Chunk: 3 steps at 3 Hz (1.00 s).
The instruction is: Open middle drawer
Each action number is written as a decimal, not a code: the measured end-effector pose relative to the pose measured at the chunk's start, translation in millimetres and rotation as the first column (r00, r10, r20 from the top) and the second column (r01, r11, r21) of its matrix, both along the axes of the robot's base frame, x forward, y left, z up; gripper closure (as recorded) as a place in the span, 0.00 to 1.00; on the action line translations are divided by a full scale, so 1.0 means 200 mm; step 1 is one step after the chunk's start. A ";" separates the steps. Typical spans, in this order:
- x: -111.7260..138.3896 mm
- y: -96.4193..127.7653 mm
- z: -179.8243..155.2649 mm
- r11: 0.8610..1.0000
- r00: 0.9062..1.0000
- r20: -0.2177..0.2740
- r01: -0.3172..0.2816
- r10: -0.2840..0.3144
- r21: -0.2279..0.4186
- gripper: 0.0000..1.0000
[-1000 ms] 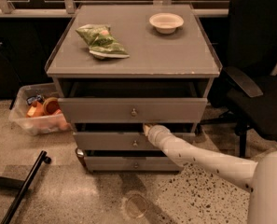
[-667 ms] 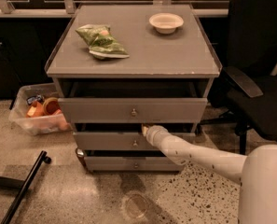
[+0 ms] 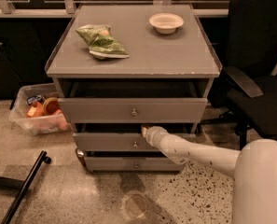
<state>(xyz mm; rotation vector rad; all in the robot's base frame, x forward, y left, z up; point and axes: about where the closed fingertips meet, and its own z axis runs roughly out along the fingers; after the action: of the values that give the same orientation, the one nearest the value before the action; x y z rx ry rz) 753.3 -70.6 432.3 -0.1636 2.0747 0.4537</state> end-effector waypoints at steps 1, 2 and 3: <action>0.00 0.00 0.02 1.000 1.000 0.000 0.000 0.000 0.000 1.00; -0.08 -0.01 -0.01 1.000 0.999 -0.032 -0.010 0.010 -0.007 1.00; -0.09 -0.02 0.00 1.000 0.999 -0.032 -0.010 0.010 -0.008 1.00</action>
Offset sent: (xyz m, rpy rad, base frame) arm -0.0694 -0.0141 -0.0161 -0.0303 0.1210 0.0341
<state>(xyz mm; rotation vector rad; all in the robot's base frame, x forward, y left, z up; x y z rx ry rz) 736.2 -73.8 432.5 -0.1720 2.1081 0.4569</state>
